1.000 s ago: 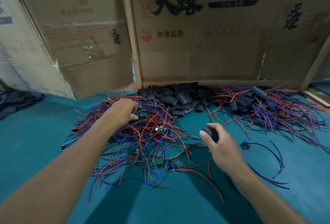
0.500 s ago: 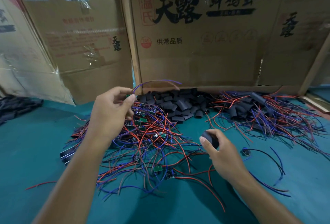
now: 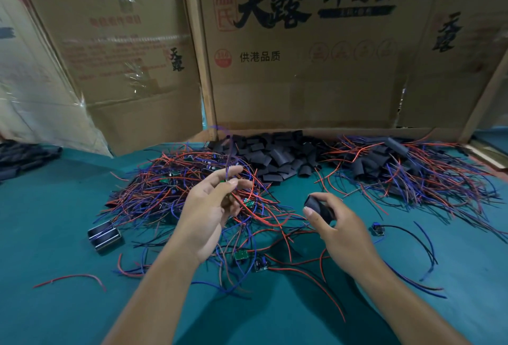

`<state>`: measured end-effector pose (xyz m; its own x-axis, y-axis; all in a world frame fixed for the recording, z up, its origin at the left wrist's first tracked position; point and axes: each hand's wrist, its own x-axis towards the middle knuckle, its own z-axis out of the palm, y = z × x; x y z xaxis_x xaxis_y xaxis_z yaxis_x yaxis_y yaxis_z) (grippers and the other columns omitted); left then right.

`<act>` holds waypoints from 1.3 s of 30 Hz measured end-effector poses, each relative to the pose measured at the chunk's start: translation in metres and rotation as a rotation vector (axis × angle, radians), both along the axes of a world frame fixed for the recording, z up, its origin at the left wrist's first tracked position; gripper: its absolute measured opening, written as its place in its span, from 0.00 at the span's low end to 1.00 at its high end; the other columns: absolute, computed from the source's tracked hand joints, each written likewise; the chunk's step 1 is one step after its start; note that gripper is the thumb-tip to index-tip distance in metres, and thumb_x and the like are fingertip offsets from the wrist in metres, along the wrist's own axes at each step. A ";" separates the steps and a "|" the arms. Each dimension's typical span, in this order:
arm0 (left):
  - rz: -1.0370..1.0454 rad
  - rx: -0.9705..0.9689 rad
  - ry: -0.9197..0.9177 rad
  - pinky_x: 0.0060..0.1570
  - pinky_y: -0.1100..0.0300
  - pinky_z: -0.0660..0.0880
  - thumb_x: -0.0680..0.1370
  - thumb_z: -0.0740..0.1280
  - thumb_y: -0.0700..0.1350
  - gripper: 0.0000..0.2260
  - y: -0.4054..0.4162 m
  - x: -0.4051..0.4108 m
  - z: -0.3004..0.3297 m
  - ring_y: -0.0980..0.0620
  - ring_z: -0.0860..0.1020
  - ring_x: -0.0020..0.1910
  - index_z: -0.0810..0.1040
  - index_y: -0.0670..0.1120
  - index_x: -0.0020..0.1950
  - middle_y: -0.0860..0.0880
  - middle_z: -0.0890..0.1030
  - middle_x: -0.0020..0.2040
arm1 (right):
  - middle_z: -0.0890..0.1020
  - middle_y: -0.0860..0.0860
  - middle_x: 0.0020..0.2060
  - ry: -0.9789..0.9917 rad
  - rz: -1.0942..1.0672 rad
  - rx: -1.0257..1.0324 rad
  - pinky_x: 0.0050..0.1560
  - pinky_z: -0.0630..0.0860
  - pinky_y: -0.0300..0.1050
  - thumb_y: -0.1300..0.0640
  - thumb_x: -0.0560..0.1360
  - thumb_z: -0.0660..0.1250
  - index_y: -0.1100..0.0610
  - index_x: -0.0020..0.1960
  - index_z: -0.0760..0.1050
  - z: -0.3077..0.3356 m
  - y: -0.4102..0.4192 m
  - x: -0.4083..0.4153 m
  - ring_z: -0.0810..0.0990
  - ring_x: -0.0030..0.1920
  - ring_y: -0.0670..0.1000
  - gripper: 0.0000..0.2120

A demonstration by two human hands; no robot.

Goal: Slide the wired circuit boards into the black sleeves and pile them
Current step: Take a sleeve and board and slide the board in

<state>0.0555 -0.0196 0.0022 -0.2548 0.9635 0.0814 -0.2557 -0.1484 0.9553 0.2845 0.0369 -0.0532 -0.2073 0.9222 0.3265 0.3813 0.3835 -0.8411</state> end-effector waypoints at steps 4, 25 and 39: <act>-0.105 0.008 -0.052 0.34 0.61 0.70 0.84 0.55 0.37 0.14 -0.002 0.008 -0.003 0.52 0.71 0.34 0.81 0.40 0.52 0.46 0.79 0.39 | 0.80 0.33 0.45 0.019 0.024 0.009 0.44 0.69 0.27 0.49 0.76 0.70 0.44 0.55 0.75 0.000 -0.001 -0.001 0.78 0.45 0.37 0.09; 0.195 0.420 -0.578 0.29 0.64 0.64 0.85 0.55 0.47 0.13 -0.004 0.002 0.017 0.56 0.63 0.28 0.74 0.45 0.47 0.52 0.68 0.33 | 0.85 0.47 0.35 0.024 0.400 -0.261 0.35 0.80 0.52 0.34 0.66 0.66 0.40 0.45 0.68 0.010 -0.081 -0.050 0.84 0.34 0.51 0.14; 0.115 0.427 -0.776 0.27 0.65 0.63 0.86 0.55 0.47 0.13 -0.010 0.011 0.027 0.56 0.62 0.27 0.73 0.44 0.46 0.52 0.67 0.33 | 0.80 0.55 0.59 0.689 0.882 -0.859 0.61 0.75 0.52 0.61 0.77 0.62 0.61 0.65 0.71 -0.001 -0.106 -0.071 0.76 0.63 0.54 0.16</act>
<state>0.0663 -0.0299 0.0296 -0.4810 0.8555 0.1917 -0.7687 -0.5166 0.3770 0.2132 -0.0687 -0.0544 -0.8443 0.5359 0.0075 -0.2890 -0.4435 -0.8484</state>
